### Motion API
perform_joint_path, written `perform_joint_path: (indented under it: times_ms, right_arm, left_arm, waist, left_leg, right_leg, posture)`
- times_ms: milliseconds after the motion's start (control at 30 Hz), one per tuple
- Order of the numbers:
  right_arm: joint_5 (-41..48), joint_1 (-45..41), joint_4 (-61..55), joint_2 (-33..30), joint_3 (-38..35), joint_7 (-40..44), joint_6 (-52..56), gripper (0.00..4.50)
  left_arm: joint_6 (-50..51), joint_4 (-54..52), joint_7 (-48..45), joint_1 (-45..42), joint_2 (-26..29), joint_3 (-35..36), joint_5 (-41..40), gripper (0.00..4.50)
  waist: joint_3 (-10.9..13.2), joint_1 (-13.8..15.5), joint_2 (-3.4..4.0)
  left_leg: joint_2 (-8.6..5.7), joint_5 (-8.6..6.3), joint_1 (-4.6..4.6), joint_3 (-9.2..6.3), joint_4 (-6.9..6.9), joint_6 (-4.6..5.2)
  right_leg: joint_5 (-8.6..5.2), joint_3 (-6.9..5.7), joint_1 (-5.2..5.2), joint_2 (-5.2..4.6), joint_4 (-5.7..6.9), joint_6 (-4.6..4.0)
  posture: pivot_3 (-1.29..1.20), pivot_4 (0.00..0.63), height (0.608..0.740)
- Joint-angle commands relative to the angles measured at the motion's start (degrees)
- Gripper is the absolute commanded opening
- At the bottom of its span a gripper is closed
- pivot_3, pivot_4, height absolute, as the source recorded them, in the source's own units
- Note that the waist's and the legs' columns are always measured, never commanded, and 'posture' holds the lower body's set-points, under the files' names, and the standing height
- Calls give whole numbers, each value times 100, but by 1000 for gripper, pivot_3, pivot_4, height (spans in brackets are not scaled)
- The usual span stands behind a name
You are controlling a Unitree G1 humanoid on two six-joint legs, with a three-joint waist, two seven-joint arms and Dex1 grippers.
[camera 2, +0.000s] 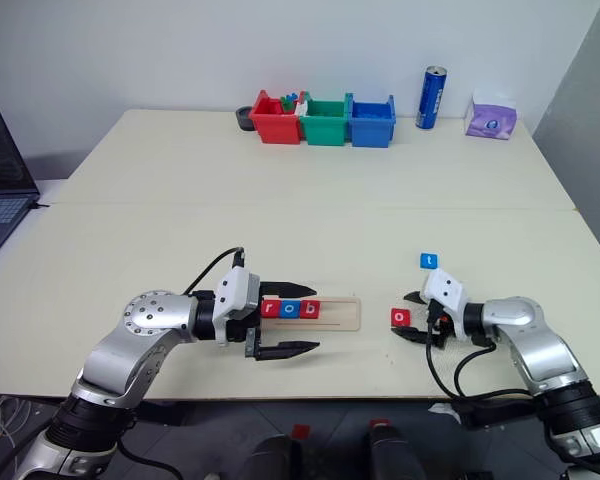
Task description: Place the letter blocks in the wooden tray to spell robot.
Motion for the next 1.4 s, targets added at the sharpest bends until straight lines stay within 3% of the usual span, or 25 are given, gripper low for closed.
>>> perform_joint_path:
  times_ms: [33, 133, 367, 467, 700, 1400]
  right_arm:
    - [-175, 116, -45, -68, 47, 148, -255, 2445]
    - [-162, 75, -110, -17, 36, 174, -223, 1443]
    - [11, -388, -754, 273, 163, 153, 207, 1448]
    - [-39, -775, -976, 595, 394, 75, 526, 1448]
    - [-333, -1190, -612, 995, 791, 114, 442, 1448]
    - [-861, -1636, 523, 1418, 1123, 325, -265, 1448]
  left_arm:
    - [-73, -77, -10, -73, 26, 54, -31, 4500]
    - [-86, -36, -25, -109, 17, 63, -40, 4500]
    - [-158, 126, -2, -64, 184, 336, -65, 4500]
    - [-236, 291, -73, 143, 492, 799, -180, 4500]
    - [-402, 304, -169, 829, 919, 1403, -284, 4500]
    - [-113, -249, 143, 925, 850, 1390, -482, 4500]
  waist:
    - [0, 0, 0]
    - [0, 0, 0]
    - [1, -32, 2]
    - [3, -69, 4]
    - [3, 16, 4]
    - [4, 4, 2]
  left_leg:
    - [0, 0, 0, 0, 0, 0]
    - [0, 0, 2, 1, 0, 0]
    - [2, 0, 4, 1, -1, 0]
    - [9, 0, 13, 0, -4, 0]
    - [10, -1, 9, -2, -8, -1]
    - [2, -1, -6, -6, -1, -1]
  right_leg:
    - [0, 0, 0, 0, 0, 0]
    - [0, 1, 0, 0, 1, 0]
    - [0, 2, 0, 1, 3, 0]
    - [0, 3, -1, 7, 9, -2]
    - [1, -4, -1, -8, 3, -14]
    - [12, -11, -5, -23, 4, -22]
  posture:
    - [0, 150, 740]
    - [0, 150, 740]
    - [0, 150, 740]
    - [0, 150, 740]
    - [0, 150, 740]
    - [0, 150, 740]
